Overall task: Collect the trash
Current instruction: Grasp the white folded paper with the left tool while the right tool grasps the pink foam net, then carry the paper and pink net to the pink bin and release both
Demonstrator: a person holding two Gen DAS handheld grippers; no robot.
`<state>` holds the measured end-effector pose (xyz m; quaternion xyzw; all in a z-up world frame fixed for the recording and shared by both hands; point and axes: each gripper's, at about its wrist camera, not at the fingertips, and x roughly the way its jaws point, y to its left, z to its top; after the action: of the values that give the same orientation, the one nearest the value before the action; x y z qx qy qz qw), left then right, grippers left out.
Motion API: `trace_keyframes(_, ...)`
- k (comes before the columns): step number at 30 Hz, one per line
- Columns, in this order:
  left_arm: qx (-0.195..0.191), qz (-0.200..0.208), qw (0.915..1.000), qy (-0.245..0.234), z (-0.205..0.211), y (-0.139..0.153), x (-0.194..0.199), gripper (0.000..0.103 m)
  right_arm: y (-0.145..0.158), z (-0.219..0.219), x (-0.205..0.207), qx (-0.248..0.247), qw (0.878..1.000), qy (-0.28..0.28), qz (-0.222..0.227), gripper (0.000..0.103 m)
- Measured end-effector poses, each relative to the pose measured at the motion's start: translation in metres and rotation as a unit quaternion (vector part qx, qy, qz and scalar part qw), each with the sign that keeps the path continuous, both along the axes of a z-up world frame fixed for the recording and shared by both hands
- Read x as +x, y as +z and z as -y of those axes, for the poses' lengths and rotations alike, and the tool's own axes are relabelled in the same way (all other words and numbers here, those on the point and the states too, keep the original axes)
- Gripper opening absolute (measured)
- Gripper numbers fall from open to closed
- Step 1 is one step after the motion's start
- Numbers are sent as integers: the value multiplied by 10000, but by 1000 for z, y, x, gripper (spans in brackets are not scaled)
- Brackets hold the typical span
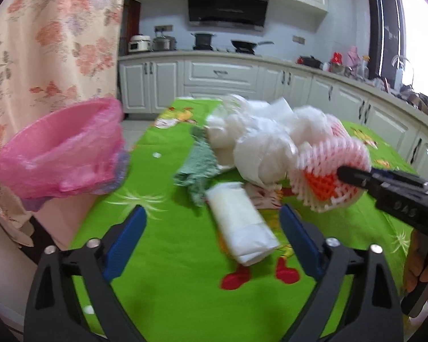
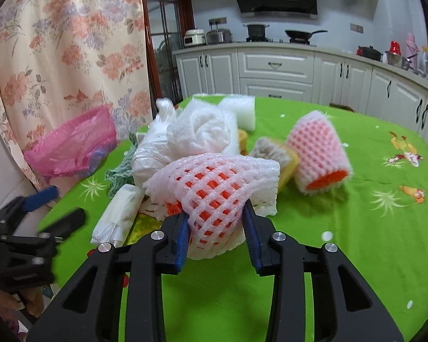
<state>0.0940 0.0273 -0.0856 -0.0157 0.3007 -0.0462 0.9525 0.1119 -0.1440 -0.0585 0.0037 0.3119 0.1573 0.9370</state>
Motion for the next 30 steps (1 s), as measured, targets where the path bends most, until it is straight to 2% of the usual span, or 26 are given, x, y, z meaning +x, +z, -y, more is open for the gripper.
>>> trace_keyframes(2, 40, -193, 9998, -88, 10, -7, 8, 76, 5, 6, -5, 66, 9999, -5, 95, 36)
trace_keyframes(6, 128, -481, 9987, -127, 23, -20, 19, 68, 12, 21, -13, 268, 9994, -47, 222, 36)
trace_keyframes(8, 143, -613, 9978, -211, 26, -26, 23, 56, 14, 24, -16, 304, 9991, -31, 285, 36)
trace_keyframes(11, 257, -660, 9971, -273, 31, -32, 27, 47, 16, 23, -19, 276, 9990, 12, 362, 36)
trace_keyframes(14, 240, -527, 9978, -329, 30, -32, 24, 37, 16, 21, -19, 285, 9989, 25, 375, 36)
trace_keyframes(17, 207, -336, 9986, -354, 27, -27, 18, 35, 16, 20, -20, 290, 9989, 12, 381, 36)
trace_keyframes(24, 114, 280, 9990, -320, 19, -2, -11, 35, 18, 16, -25, 295, 9985, 59, 457, 36)
trace_keyframes(30, -78, 865, 9957, -309, 15, 27, -36, 35, 23, 8, -34, 284, 9977, 206, 579, 36)
